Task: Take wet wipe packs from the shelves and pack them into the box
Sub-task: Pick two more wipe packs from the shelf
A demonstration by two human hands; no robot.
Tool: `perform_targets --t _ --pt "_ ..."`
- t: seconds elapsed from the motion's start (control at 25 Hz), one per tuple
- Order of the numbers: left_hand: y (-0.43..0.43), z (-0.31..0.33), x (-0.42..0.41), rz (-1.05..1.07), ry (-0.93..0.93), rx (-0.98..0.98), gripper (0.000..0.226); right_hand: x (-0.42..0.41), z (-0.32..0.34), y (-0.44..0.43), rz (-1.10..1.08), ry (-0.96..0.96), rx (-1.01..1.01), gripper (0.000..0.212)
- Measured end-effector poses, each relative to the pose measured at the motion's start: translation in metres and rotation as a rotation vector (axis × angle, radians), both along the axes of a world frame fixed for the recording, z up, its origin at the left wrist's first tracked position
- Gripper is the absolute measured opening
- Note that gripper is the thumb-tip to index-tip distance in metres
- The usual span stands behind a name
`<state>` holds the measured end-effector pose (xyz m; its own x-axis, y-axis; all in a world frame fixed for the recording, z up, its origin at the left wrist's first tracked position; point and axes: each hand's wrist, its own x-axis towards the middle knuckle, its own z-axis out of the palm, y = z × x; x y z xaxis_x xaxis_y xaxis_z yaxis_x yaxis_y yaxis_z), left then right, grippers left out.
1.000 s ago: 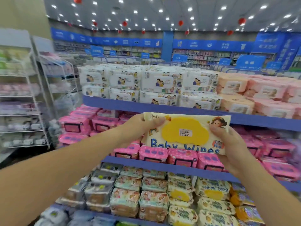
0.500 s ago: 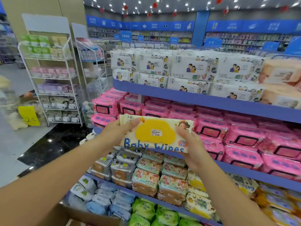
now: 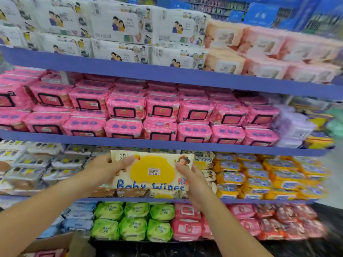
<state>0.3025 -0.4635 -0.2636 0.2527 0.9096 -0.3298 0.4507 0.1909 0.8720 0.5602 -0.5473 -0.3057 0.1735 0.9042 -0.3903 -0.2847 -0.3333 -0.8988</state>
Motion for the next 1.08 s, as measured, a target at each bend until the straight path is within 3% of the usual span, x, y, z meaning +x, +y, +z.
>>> perform_targets --t 0.08,0.2,0.28,0.52,0.68,0.88,1.0,1.08 --pt "0.000 -0.018 0.043 -0.054 0.001 -0.060 0.051 0.048 -0.016 -0.007 0.018 -0.073 -0.035 0.082" --pt "0.020 -0.055 0.084 -0.159 -0.001 -0.142 0.039 0.101 -0.049 0.000 0.093 -0.191 -0.085 0.052" --pt "0.038 -0.085 0.099 -0.247 0.074 -0.160 0.035 0.124 -0.070 0.009 0.138 -0.273 -0.127 0.046" --pt "0.115 -0.193 0.180 -0.408 0.318 -0.036 0.072 0.207 -0.165 0.073 0.230 -0.369 -0.233 0.064" --pt "0.157 -0.262 0.254 -0.438 0.411 0.034 0.070 0.280 -0.234 0.118 0.255 -0.487 -0.258 0.076" --pt "0.191 -0.356 0.334 -0.406 0.463 0.251 0.061 0.348 -0.311 0.185 0.333 -0.970 -0.168 0.083" --pt "0.195 -0.381 0.352 -0.319 0.492 0.356 0.064 0.362 -0.331 0.202 0.412 -1.443 -0.088 0.087" --pt "0.191 -0.388 0.353 -0.291 0.471 0.380 0.069 0.363 -0.342 0.203 0.427 -1.576 0.001 0.092"
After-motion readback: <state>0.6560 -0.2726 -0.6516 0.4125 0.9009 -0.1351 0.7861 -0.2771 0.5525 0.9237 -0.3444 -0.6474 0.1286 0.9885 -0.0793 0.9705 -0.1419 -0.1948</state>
